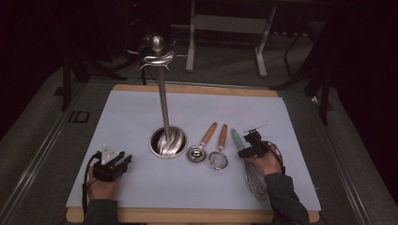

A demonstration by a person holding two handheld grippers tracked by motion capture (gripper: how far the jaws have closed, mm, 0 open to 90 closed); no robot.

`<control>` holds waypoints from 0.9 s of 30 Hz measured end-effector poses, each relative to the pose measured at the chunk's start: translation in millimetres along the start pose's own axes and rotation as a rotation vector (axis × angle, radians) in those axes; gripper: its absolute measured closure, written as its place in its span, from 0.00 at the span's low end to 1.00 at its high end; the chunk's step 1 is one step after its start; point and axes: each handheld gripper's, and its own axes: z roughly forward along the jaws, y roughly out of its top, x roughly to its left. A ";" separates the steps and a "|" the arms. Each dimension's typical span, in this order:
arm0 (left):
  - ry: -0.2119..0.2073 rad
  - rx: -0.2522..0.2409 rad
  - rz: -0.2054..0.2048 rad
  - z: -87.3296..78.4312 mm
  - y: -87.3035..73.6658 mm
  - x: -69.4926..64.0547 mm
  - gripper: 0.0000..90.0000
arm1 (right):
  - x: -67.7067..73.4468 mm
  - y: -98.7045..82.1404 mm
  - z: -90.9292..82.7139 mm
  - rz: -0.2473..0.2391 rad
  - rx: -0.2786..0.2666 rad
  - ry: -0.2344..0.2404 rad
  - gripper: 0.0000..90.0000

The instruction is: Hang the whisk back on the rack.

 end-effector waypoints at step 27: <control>-0.002 -0.001 -0.001 -0.1 0.0 0.2 0.71 | 3.3 21.6 -1.5 0.043 0.028 0.009 0.77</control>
